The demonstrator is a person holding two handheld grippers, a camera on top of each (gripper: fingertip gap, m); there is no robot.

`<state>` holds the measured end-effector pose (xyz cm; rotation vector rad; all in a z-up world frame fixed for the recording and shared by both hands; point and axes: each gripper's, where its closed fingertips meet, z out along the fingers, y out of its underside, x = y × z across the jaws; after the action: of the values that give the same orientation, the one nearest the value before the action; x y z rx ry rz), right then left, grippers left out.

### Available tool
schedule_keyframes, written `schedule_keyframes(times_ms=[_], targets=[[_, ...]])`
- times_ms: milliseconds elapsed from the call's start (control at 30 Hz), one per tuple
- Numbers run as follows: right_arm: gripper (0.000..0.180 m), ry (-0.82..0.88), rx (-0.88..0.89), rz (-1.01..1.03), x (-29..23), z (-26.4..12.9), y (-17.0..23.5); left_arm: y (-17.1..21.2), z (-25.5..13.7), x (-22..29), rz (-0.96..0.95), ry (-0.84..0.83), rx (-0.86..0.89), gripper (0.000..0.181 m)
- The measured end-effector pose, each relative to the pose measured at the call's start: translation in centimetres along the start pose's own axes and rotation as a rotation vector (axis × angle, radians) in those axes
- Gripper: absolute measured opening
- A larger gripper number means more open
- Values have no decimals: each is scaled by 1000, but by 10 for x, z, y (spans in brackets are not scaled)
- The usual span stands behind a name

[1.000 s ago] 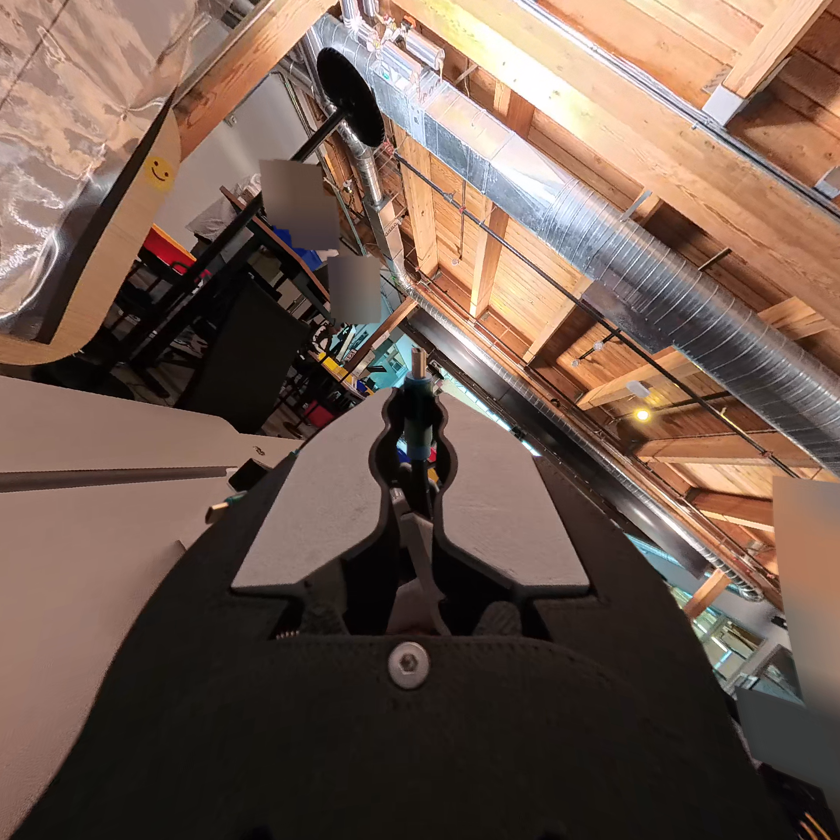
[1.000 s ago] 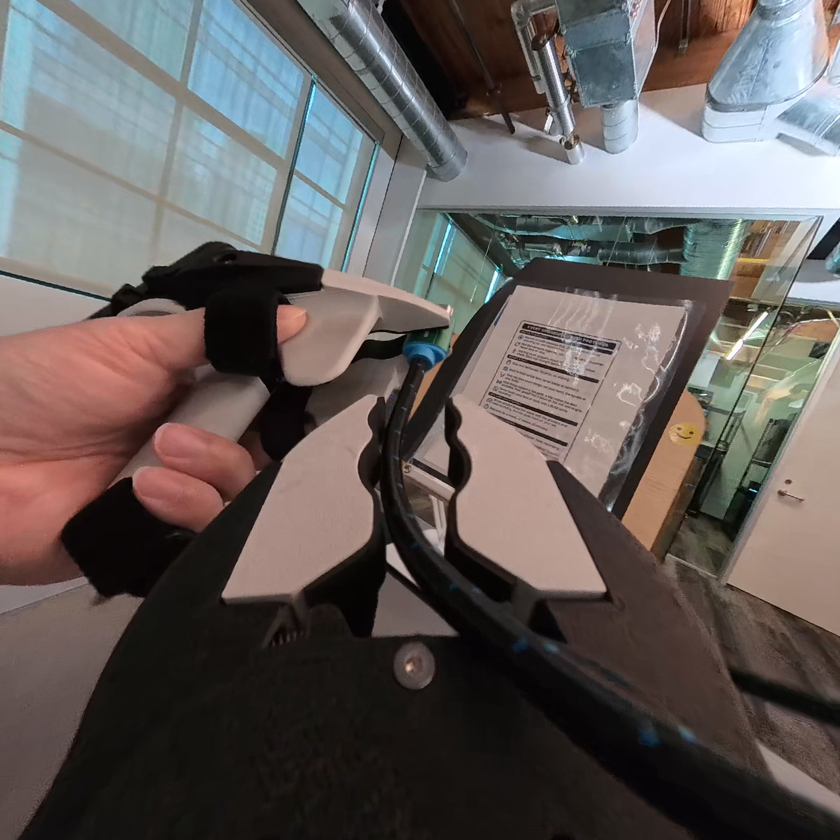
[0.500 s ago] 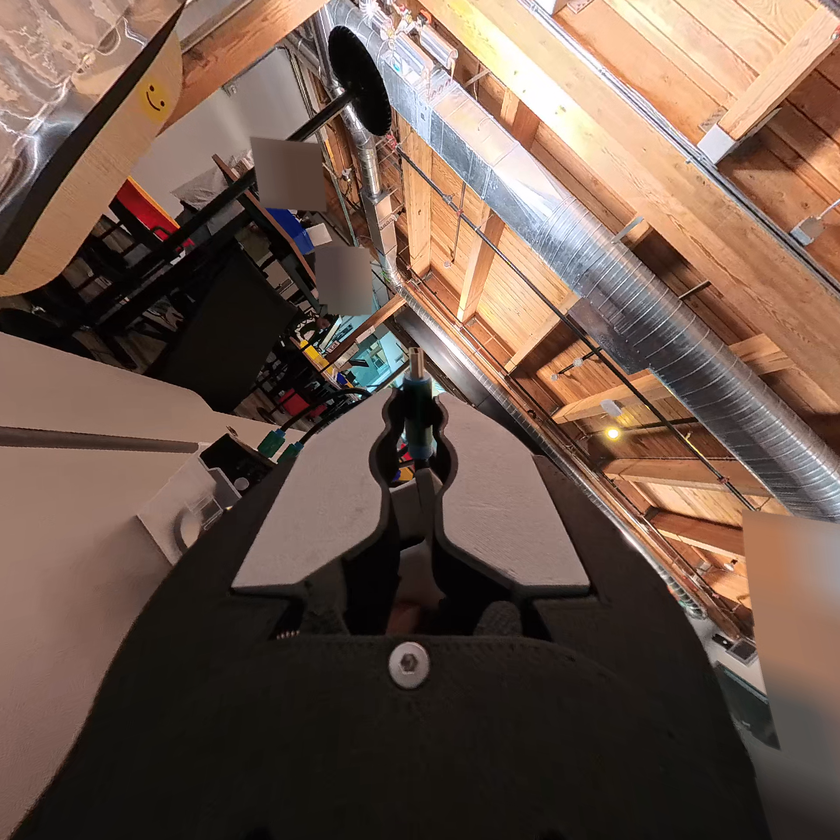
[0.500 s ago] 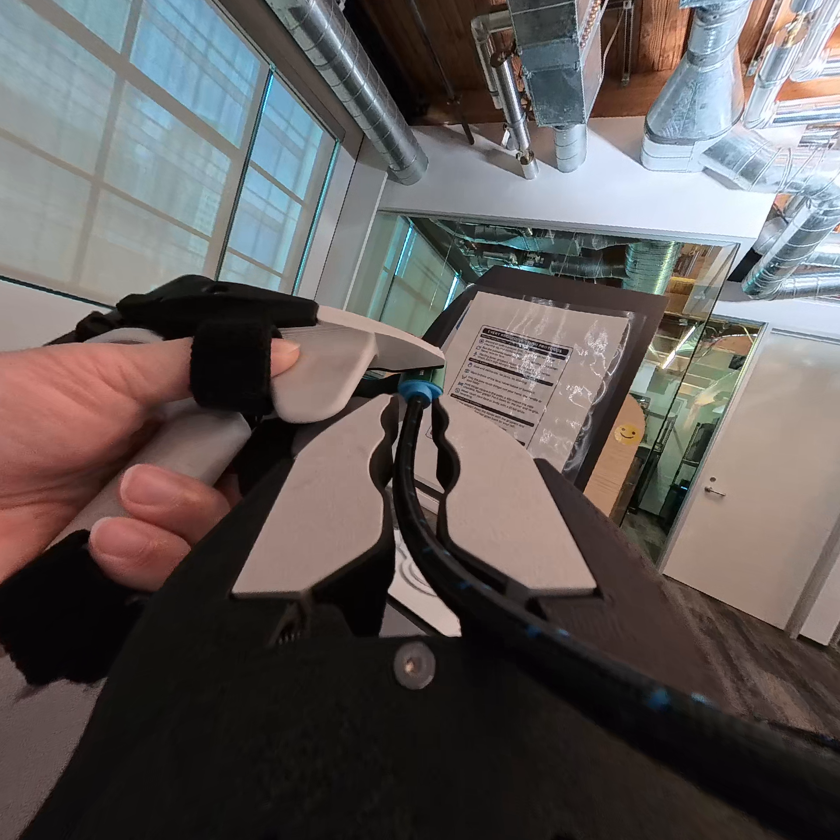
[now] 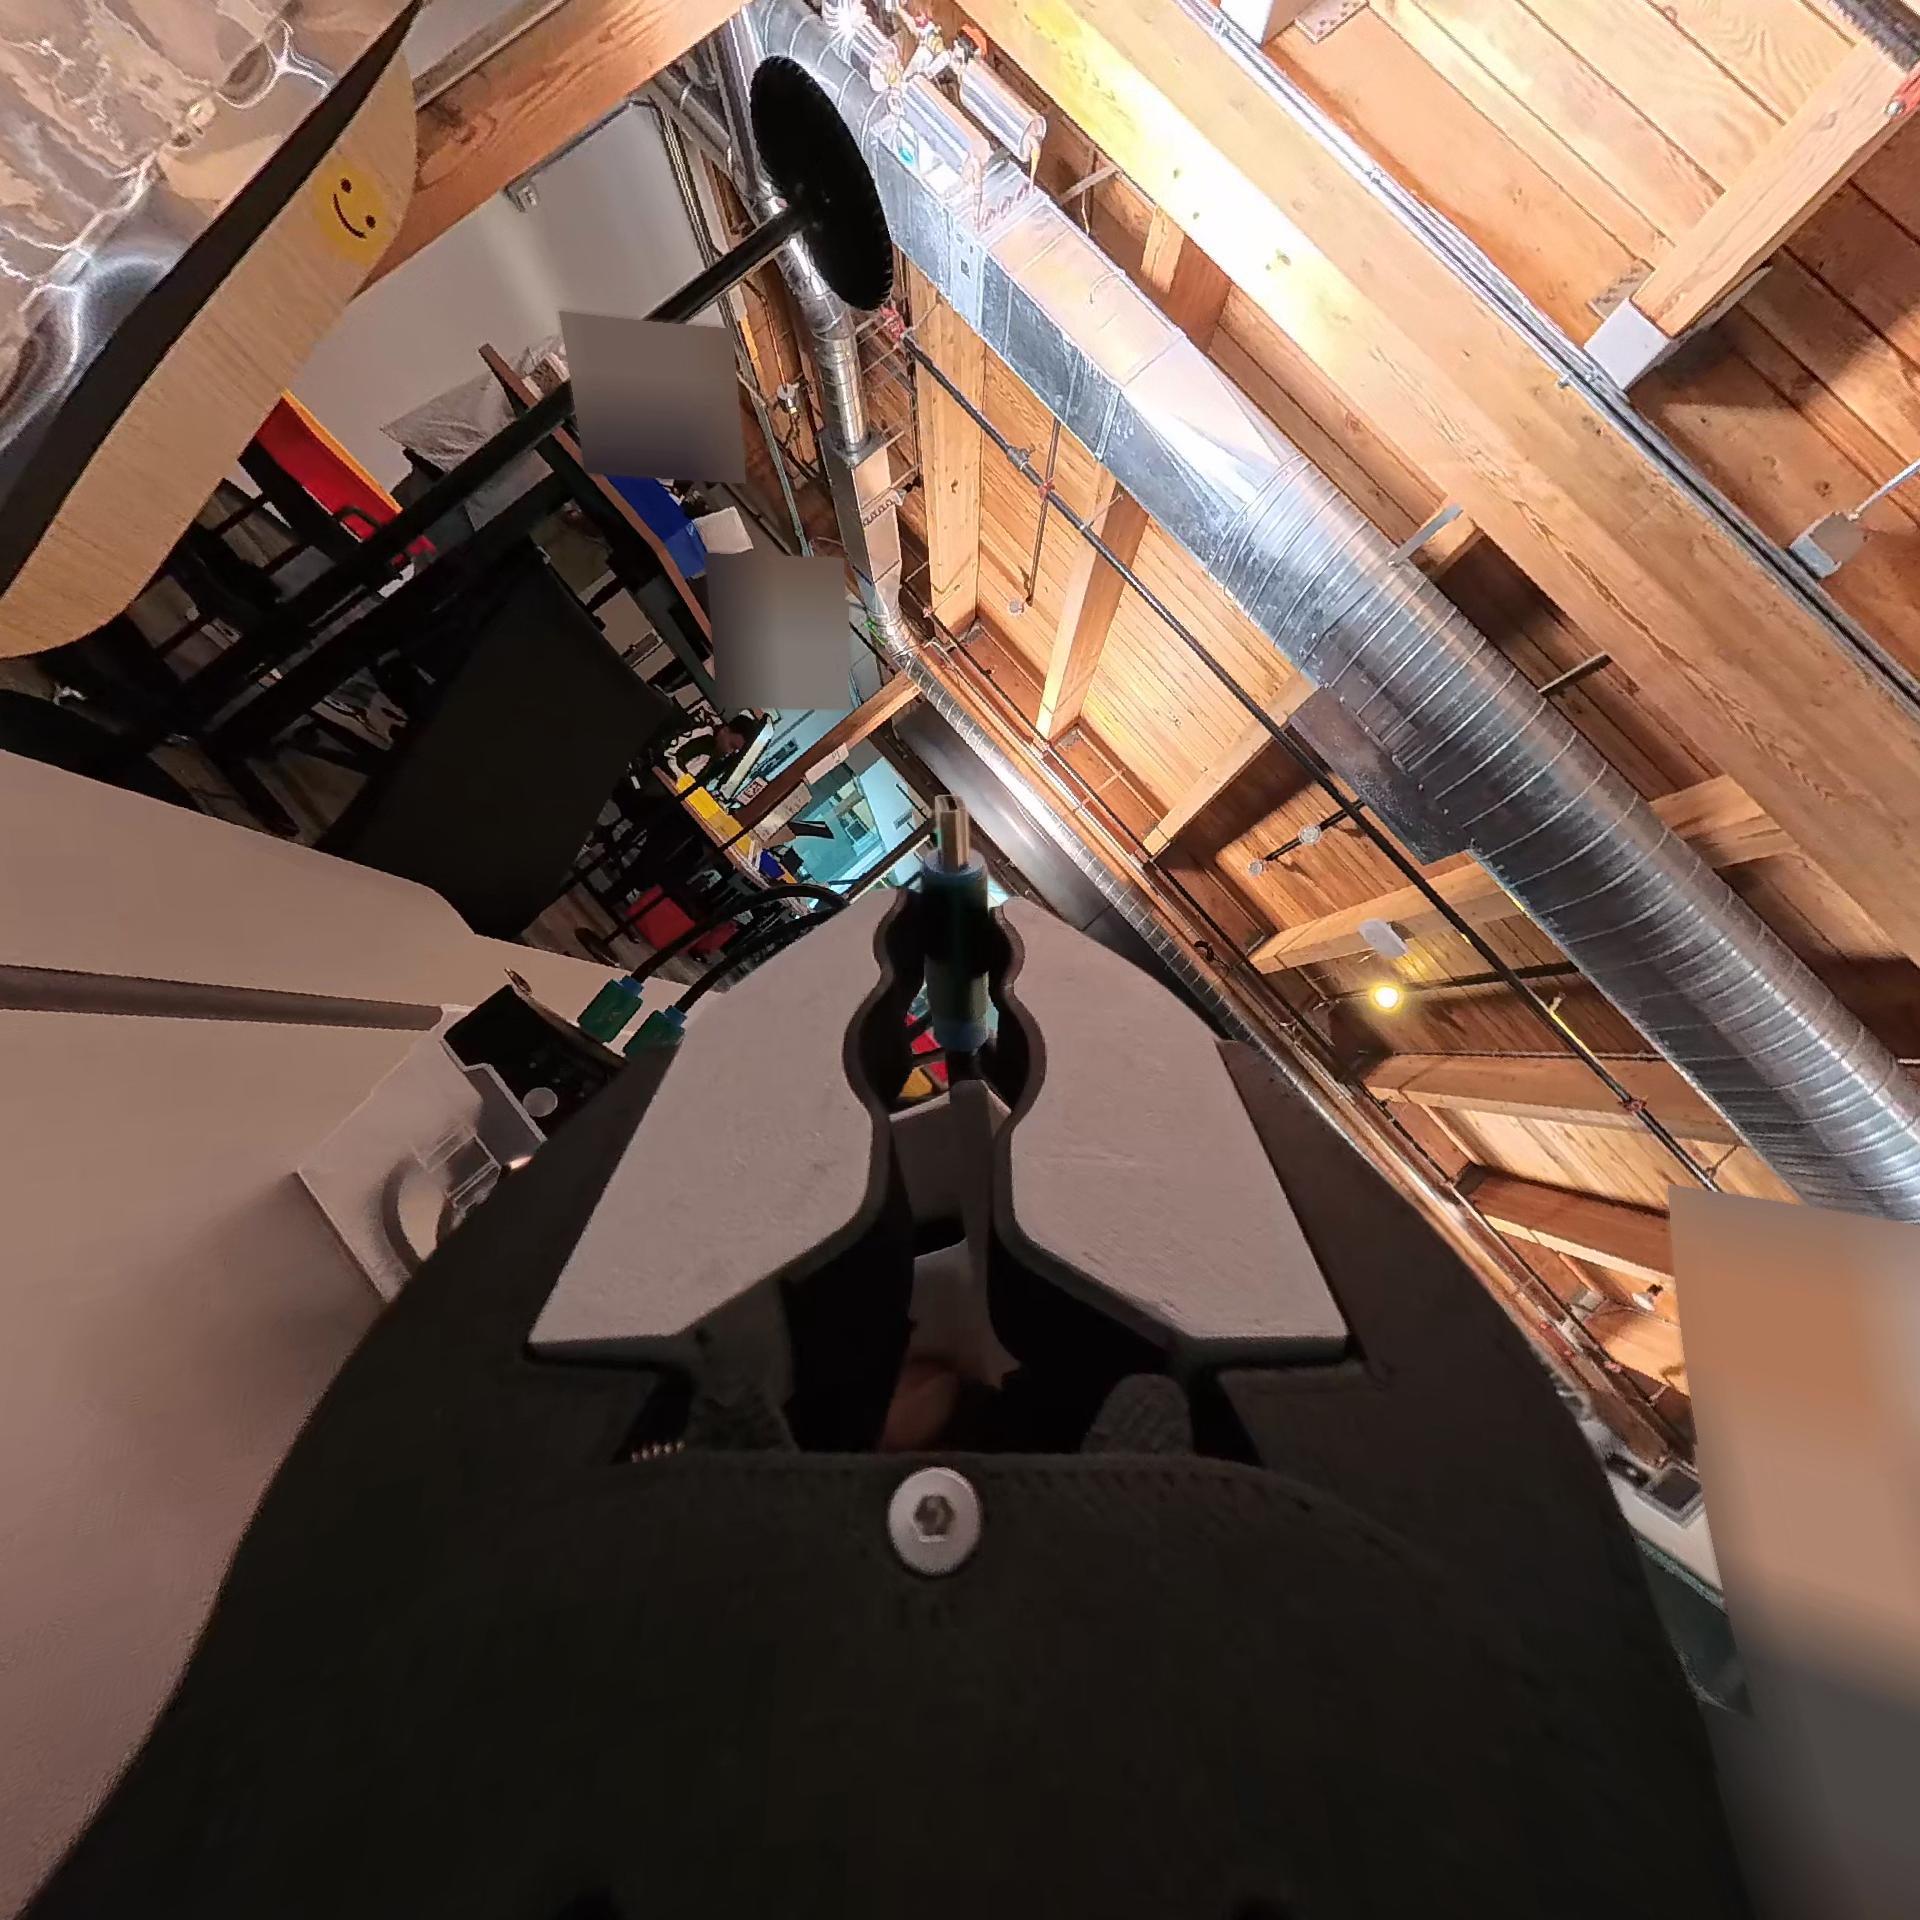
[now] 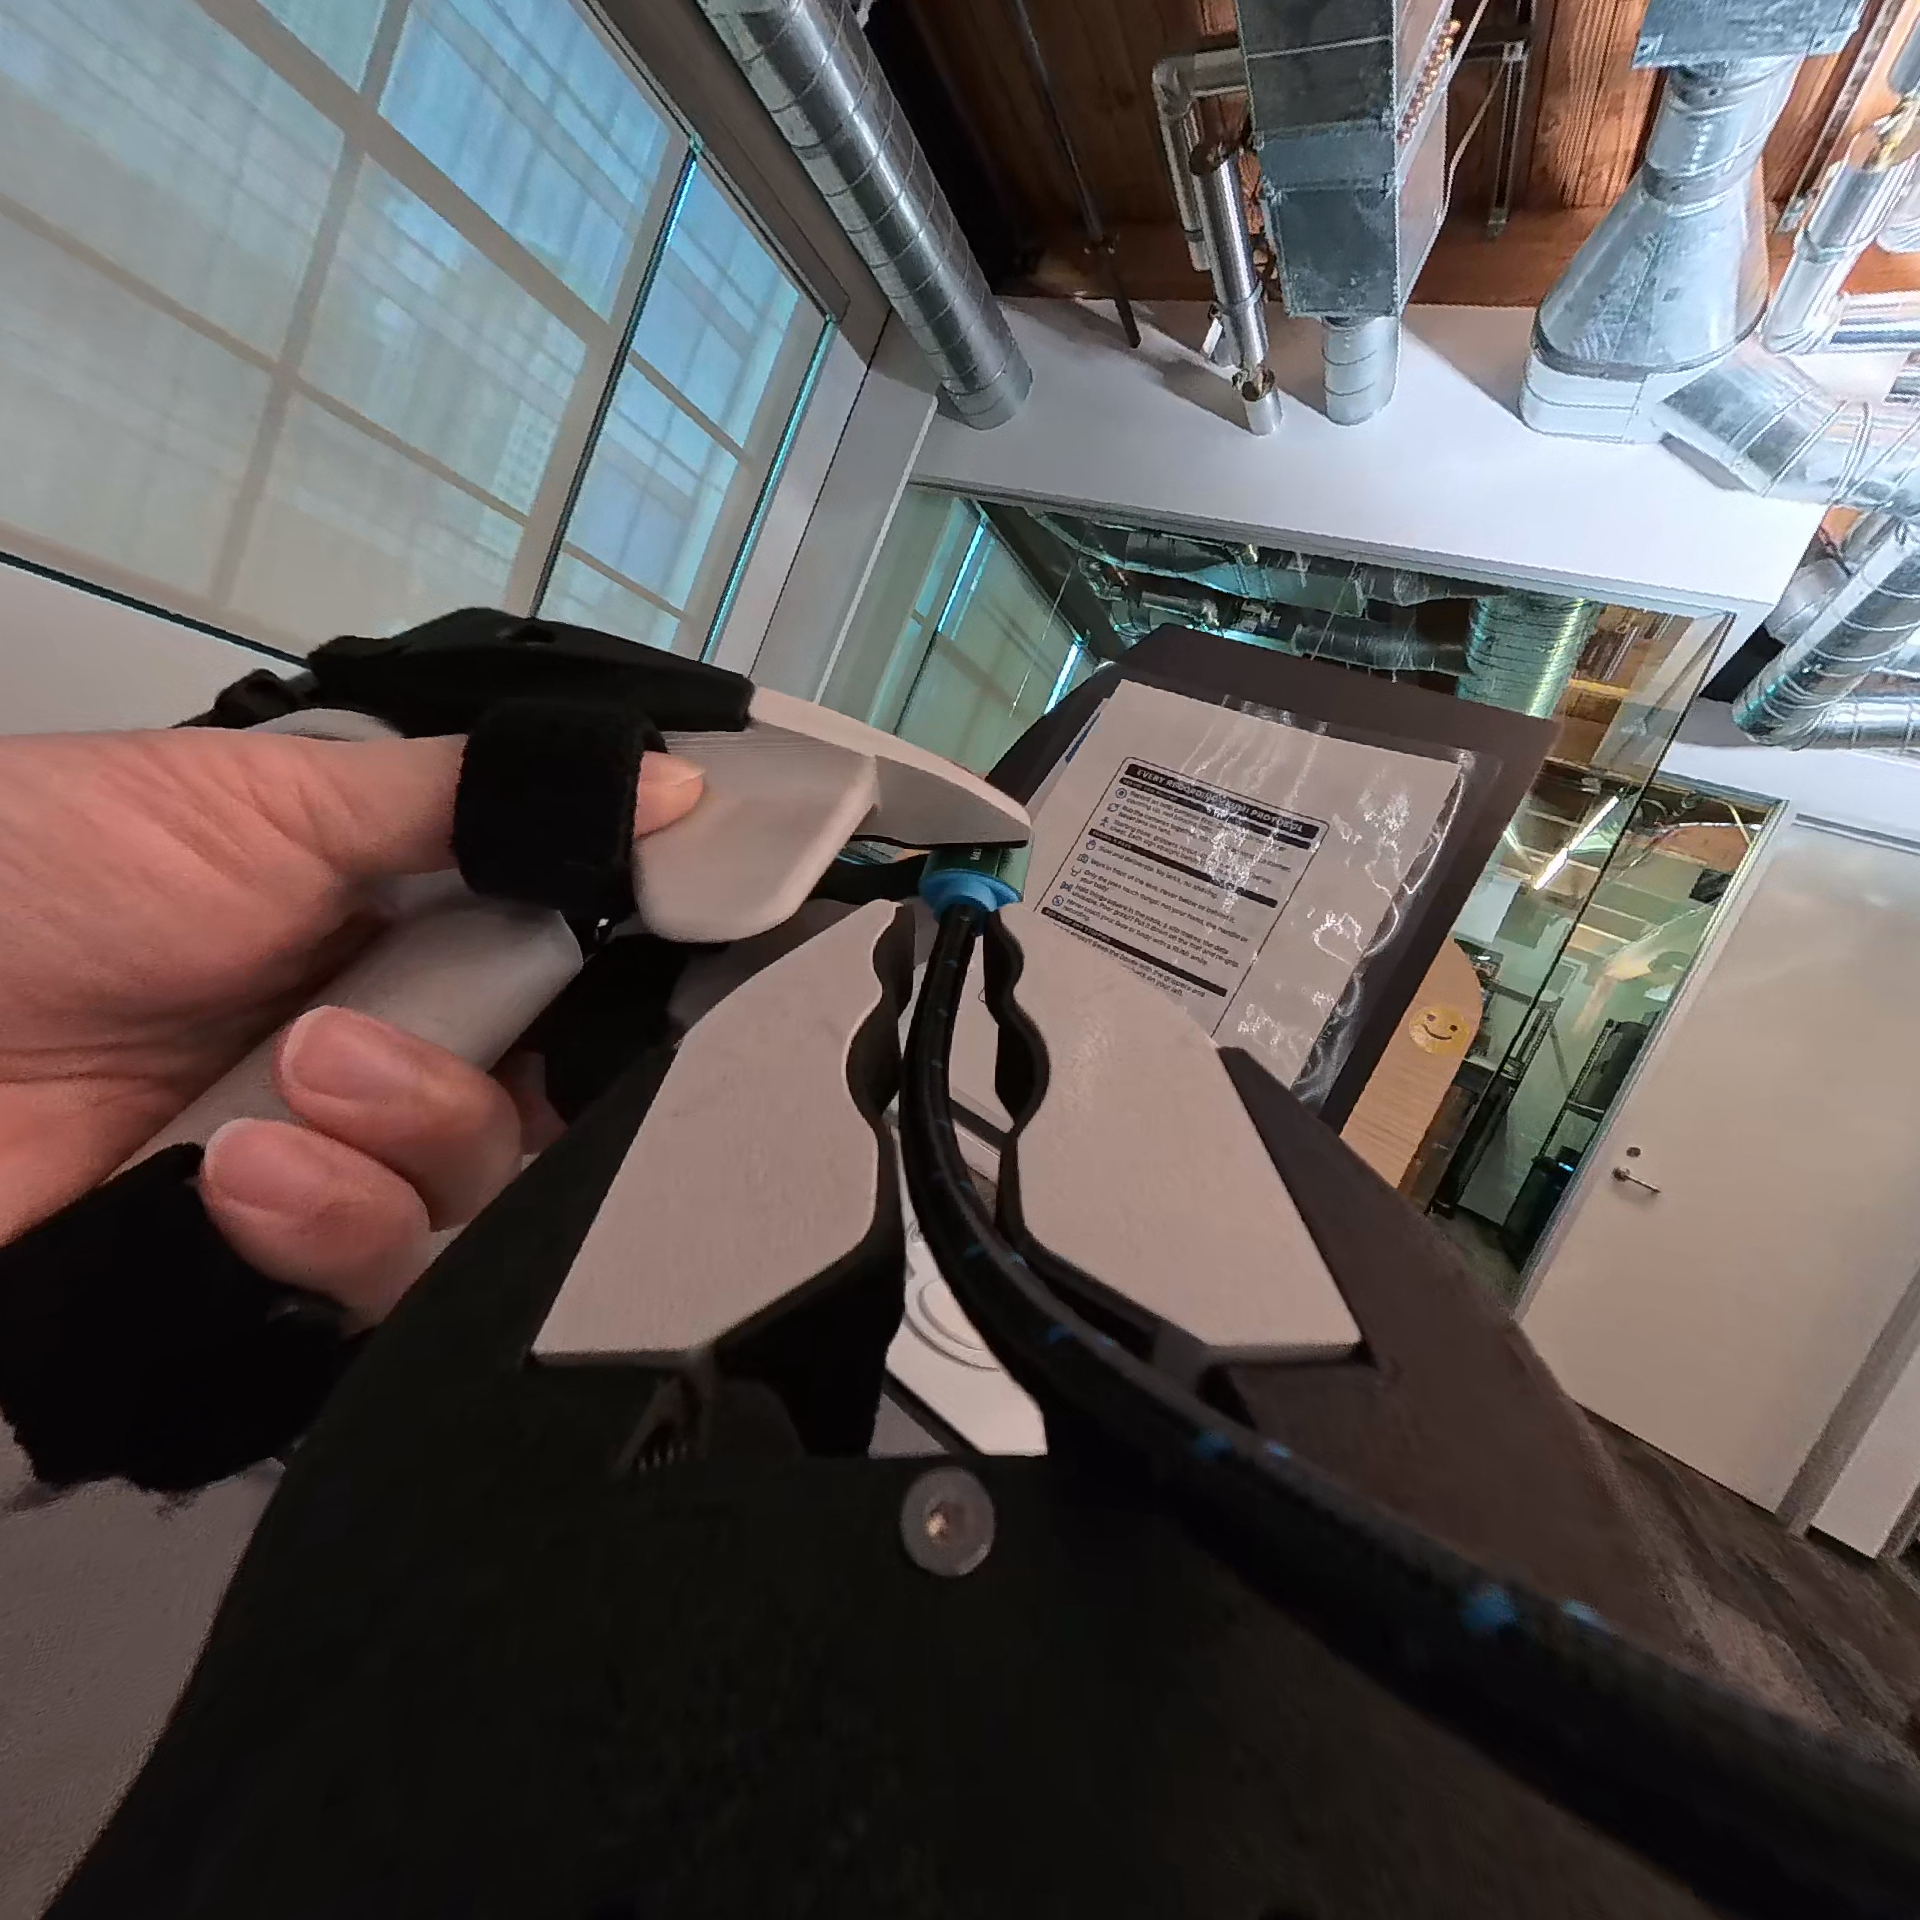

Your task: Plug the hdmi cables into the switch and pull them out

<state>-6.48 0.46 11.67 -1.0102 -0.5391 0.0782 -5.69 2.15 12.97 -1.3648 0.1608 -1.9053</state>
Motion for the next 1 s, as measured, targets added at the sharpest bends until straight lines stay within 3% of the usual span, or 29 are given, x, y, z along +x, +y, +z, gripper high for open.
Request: schedule_keyframes(times_ms=[567, 900, 1000], targets=[[9, 25, -5, -11, 4, -3, 0, 1, 0, 2, -10, 3, 41, 11], [9, -75, -25, 116, 8, -3, 0, 0, 1, 3, 29, 0, 16, 11], [9, -124, -15, 210, 15, -4, -7, -21, -5, 6, 120, -2, 34, 28]])
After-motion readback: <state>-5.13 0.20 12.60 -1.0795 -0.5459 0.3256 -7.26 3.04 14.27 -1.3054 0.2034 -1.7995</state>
